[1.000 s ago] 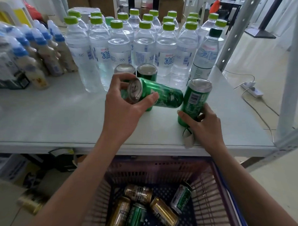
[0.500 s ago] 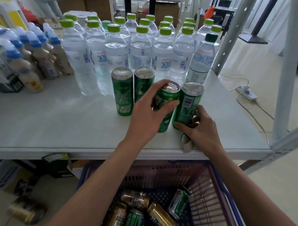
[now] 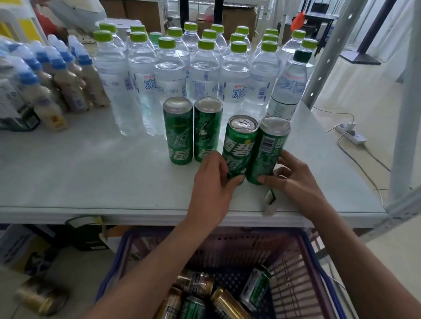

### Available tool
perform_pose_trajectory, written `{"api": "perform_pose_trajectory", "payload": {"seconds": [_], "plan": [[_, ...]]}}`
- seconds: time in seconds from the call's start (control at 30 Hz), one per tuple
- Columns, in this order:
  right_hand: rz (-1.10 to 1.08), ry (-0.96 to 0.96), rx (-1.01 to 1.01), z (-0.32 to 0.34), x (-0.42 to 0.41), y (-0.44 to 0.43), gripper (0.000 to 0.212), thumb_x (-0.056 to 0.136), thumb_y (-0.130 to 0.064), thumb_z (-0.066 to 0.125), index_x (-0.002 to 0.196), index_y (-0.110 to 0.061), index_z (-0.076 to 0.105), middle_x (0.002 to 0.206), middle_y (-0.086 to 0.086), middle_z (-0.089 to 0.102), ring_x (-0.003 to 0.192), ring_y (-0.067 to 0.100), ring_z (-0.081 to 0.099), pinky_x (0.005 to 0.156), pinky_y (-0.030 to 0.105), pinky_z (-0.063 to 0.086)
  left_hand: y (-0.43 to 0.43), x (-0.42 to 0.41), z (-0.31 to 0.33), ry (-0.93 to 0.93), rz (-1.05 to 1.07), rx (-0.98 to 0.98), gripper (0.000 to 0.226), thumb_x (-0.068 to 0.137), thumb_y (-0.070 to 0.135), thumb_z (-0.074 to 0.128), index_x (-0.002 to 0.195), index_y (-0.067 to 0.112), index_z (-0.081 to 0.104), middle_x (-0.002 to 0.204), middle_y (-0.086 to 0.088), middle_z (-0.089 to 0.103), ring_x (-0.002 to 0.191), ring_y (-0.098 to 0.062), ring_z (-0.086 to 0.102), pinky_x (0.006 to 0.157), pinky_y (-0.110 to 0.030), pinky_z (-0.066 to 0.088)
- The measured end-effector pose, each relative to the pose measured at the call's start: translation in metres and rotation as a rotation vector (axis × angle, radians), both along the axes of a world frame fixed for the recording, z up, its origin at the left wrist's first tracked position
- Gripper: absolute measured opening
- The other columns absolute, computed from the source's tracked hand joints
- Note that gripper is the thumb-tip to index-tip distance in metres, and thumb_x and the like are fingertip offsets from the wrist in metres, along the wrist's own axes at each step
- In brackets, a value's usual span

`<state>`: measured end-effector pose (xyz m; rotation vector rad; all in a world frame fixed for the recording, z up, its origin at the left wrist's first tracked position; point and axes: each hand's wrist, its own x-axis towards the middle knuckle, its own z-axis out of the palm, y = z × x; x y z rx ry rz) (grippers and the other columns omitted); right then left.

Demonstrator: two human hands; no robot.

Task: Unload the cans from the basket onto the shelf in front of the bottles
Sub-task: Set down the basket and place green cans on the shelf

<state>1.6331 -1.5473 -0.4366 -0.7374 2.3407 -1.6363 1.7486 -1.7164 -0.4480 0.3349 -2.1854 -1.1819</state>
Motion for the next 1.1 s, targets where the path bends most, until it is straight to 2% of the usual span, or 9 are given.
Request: {"api": "perform_pose_trajectory", "payload": {"seconds": [0.1,0.2,0.43,0.5,0.63,0.7,0.8,1.0,1.1], "plan": [[-0.098,0.09,0.079,-0.004,0.0,-0.006,0.066,0.073,-0.035,0.089,0.134,-0.042,0.064,0.115,-0.008,0.073,0.072,0.013,0.066,0.079,0.038,0.059,-0.001,-0.002,-0.004,0.039,-0.054,-0.015,0.019,0.09,0.002,0.071,0.096,0.011,0.055,0.096,-0.005,0.056,0.083,-0.015,0.058,0.074,-0.027,0.053],[-0.171,0.15,0.163,-0.007,-0.003,-0.013,0.072,0.071,-0.05,0.086,0.138,-0.045,0.06,0.118,-0.011,0.074,0.08,0.011,0.071,0.08,0.034,0.059,-0.001,-0.004,-0.01,-0.015,-0.156,-0.069,0.027,0.094,0.0,0.063,0.117,0.012,0.059,0.113,-0.001,0.055,0.097,-0.009,0.059,0.087,-0.019,0.052],[-0.258,0.172,0.192,-0.009,-0.009,-0.028,0.05,0.076,-0.046,0.086,0.115,-0.026,0.063,0.12,-0.005,0.072,0.071,0.008,0.069,0.061,0.021,0.048,-0.017,-0.011,-0.006,-0.151,-0.176,0.019,0.045,0.094,0.0,0.061,0.135,0.019,0.055,0.127,0.0,0.057,0.114,-0.008,0.056,0.088,-0.002,0.043],[-0.258,0.162,0.178,-0.009,-0.009,-0.029,0.051,0.078,-0.046,0.084,0.122,-0.028,0.066,0.12,-0.006,0.072,0.071,0.009,0.071,0.062,0.022,0.05,-0.016,-0.01,-0.004,-0.164,-0.17,0.024,0.042,0.093,0.0,0.06,0.132,0.018,0.058,0.126,0.001,0.059,0.113,-0.008,0.056,0.087,-0.003,0.044],[-0.256,0.177,0.193,-0.008,-0.011,-0.028,0.056,0.084,-0.045,0.079,0.136,-0.03,0.064,0.117,-0.002,0.071,0.072,0.01,0.071,0.064,0.023,0.051,-0.024,-0.007,0.001,-0.135,0.115,-0.03,0.015,0.086,0.001,0.06,0.091,0.013,0.067,0.095,-0.003,0.066,0.085,-0.015,0.061,0.074,-0.022,0.047],[-0.271,0.194,0.222,-0.009,-0.011,-0.029,0.057,0.084,-0.048,0.078,0.136,-0.029,0.064,0.108,0.001,0.07,0.075,0.011,0.067,0.067,0.025,0.047,-0.035,-0.004,0.003,-0.155,0.259,-0.007,0.009,0.086,0.005,0.06,0.086,0.012,0.065,0.095,-0.006,0.061,0.081,-0.018,0.058,0.072,-0.023,0.042],[-0.286,0.202,0.247,-0.008,-0.01,-0.029,0.056,0.085,-0.05,0.076,0.136,-0.029,0.064,0.094,-0.001,0.069,0.077,0.012,0.063,0.071,0.027,0.043,-0.044,0.001,0.004,-0.195,0.296,-0.04,0.004,0.085,0.009,0.061,0.088,0.011,0.063,0.101,-0.005,0.053,0.082,-0.02,0.054,0.074,-0.025,0.041],[-0.274,0.202,0.27,-0.005,-0.011,-0.033,0.052,0.089,-0.05,0.072,0.136,-0.03,0.065,0.097,-0.005,0.071,0.074,0.004,0.062,0.068,0.024,0.044,-0.062,0.003,0.005,-0.23,0.172,-0.043,0.009,0.081,0.005,0.063,0.089,0.01,0.061,0.098,-0.005,0.052,0.069,-0.006,0.048,0.062,-0.003,0.036],[-0.271,0.181,0.267,-0.003,-0.009,-0.034,0.051,0.088,-0.047,0.074,0.136,-0.031,0.065,0.093,-0.007,0.071,0.07,-0.002,0.062,0.058,0.004,0.039,-0.069,0.006,0.004,-0.22,0.162,-0.003,0.01,0.081,0.004,0.063,0.087,0.012,0.062,0.092,-0.008,0.059,0.07,-0.006,0.051,0.063,-0.002,0.037]]}}
